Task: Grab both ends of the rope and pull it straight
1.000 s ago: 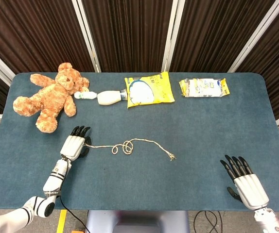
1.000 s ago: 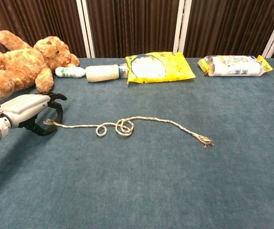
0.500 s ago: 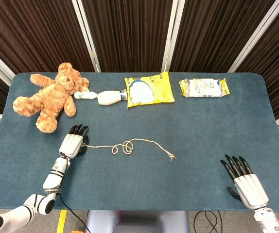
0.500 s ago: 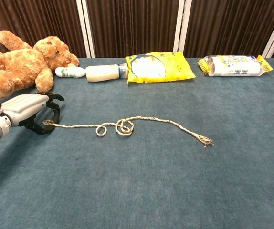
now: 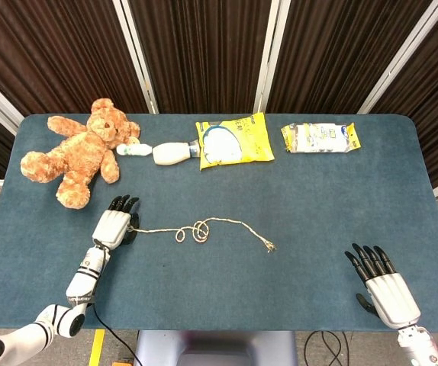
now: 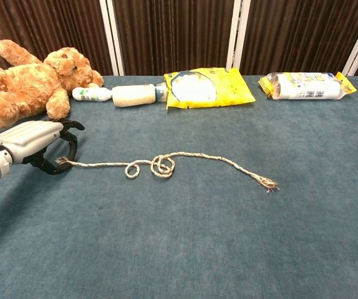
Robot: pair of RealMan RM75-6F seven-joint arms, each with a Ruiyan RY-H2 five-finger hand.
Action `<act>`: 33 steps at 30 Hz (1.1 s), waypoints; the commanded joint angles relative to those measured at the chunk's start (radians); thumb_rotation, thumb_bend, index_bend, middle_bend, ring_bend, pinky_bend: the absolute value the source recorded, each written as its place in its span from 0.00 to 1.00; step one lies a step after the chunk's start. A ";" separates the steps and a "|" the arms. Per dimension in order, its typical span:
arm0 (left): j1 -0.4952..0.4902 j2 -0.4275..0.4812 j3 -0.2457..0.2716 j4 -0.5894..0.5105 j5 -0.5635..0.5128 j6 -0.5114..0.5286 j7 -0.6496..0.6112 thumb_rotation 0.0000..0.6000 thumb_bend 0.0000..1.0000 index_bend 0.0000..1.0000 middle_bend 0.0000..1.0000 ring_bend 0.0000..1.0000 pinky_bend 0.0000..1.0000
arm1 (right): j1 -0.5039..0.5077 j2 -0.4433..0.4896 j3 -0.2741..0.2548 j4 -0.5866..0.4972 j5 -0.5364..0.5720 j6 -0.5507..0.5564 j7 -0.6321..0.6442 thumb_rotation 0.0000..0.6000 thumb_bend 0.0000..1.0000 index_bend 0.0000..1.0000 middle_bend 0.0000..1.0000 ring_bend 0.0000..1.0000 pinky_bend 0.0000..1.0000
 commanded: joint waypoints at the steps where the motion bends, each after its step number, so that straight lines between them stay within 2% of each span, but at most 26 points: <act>1: 0.011 0.028 0.014 -0.040 0.021 0.029 0.001 1.00 0.43 0.62 0.10 0.00 0.09 | 0.005 -0.008 0.000 0.004 -0.004 -0.007 -0.003 1.00 0.34 0.00 0.00 0.00 0.00; 5: 0.029 0.065 0.031 -0.097 0.039 0.060 0.009 1.00 0.43 0.62 0.10 0.00 0.09 | 0.026 -0.026 0.005 -0.004 -0.016 -0.025 0.003 1.00 0.34 0.04 0.00 0.00 0.00; 10: 0.050 0.106 0.051 -0.158 0.060 0.094 0.018 1.00 0.43 0.62 0.10 0.00 0.09 | 0.064 -0.074 0.044 -0.036 -0.015 -0.044 -0.036 1.00 0.34 0.22 0.00 0.00 0.00; 13: 0.054 0.114 0.055 -0.170 0.064 0.100 0.020 1.00 0.43 0.62 0.10 0.00 0.09 | 0.074 -0.088 0.056 -0.045 -0.006 -0.056 -0.052 1.00 0.34 0.29 0.00 0.00 0.00; 15: 0.060 0.127 0.057 -0.185 0.067 0.111 0.022 1.00 0.43 0.62 0.10 0.00 0.09 | 0.097 -0.112 0.075 -0.064 0.009 -0.089 -0.078 1.00 0.34 0.38 0.00 0.00 0.00; 17: 0.073 0.153 0.057 -0.206 0.065 0.127 0.017 1.00 0.43 0.62 0.10 0.00 0.09 | 0.165 -0.187 0.137 -0.093 0.078 -0.199 -0.162 1.00 0.34 0.43 0.00 0.00 0.00; 19: 0.079 0.175 0.058 -0.224 0.064 0.132 0.014 1.00 0.43 0.62 0.10 0.00 0.09 | 0.197 -0.241 0.181 -0.112 0.155 -0.258 -0.255 1.00 0.34 0.45 0.00 0.00 0.00; 22: 0.082 0.197 0.056 -0.241 0.060 0.129 0.013 1.00 0.43 0.63 0.10 0.00 0.09 | 0.233 -0.296 0.220 -0.132 0.240 -0.314 -0.368 1.00 0.34 0.46 0.00 0.00 0.00; 28: 0.079 0.221 0.048 -0.255 0.050 0.118 0.006 1.00 0.43 0.63 0.10 0.00 0.09 | 0.300 -0.410 0.293 -0.136 0.408 -0.364 -0.543 1.00 0.35 0.50 0.00 0.00 0.00; 33: 0.079 0.234 0.047 -0.256 0.052 0.117 -0.002 1.00 0.43 0.63 0.10 0.00 0.09 | 0.345 -0.472 0.321 -0.126 0.515 -0.372 -0.649 1.00 0.36 0.52 0.00 0.00 0.00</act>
